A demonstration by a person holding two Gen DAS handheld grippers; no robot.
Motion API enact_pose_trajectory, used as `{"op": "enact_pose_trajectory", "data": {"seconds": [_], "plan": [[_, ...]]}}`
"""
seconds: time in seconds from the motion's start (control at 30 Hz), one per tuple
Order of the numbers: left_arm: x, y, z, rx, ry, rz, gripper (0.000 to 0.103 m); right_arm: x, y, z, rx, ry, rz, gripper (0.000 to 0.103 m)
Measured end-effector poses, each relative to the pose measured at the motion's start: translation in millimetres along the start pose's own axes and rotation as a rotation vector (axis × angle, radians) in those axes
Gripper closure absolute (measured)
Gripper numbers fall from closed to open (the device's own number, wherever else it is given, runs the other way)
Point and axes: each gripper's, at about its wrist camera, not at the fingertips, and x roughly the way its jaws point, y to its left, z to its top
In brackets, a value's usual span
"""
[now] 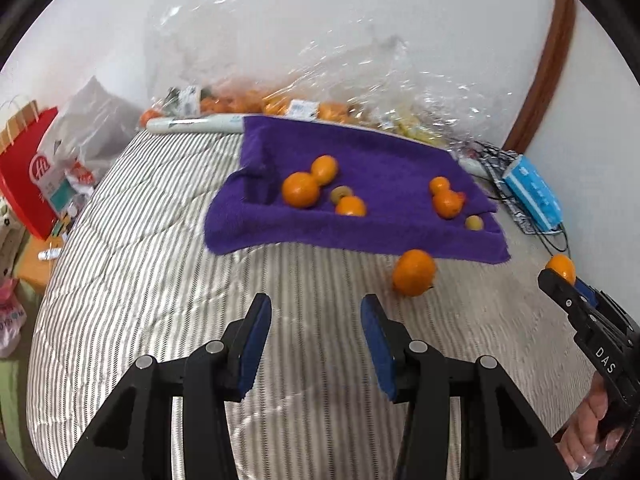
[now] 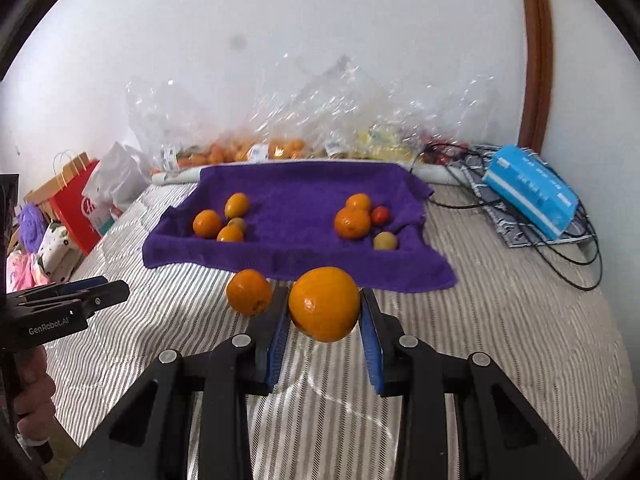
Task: Organize fruits
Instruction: 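Grasp the other large orange with the left tool while the right tool holds its orange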
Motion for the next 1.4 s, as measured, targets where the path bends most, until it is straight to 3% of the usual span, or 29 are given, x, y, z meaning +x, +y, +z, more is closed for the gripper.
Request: {"op": "enact_pose_trajectory", "data": {"seconds": [0.33,0.63,0.83,1.07,1.2,1.4], "plan": [[18.9,-27.7,-2.6,0.052,0.048,-0.112,0.059,-23.3,-18.9,0.5,0.023,-0.017,-0.076,0.069],[57.7,-55.0,3.7,0.083,0.088,-0.162,0.059,-6.1,-36.7,0.9,0.032,0.014,-0.079,0.069],[79.1,-76.2,6.9,0.146,0.071,-0.162,0.059,16.2,-55.6,-1.8,0.056,0.049,-0.093,0.069],[95.8,-88.7,6.1,0.201,0.007,-0.095,0.058,40.1,-69.1,-12.3,0.063,0.066,-0.089,0.070],[110.5,-87.9,5.4,0.185,0.052,-0.096,0.058,55.0,-71.1,-24.4,0.076,0.088,-0.068,0.069],[117.6,-86.9,8.2,0.156,0.045,-0.107,0.059,65.8,-63.9,-33.4,0.062,0.106,-0.050,0.070]]}}
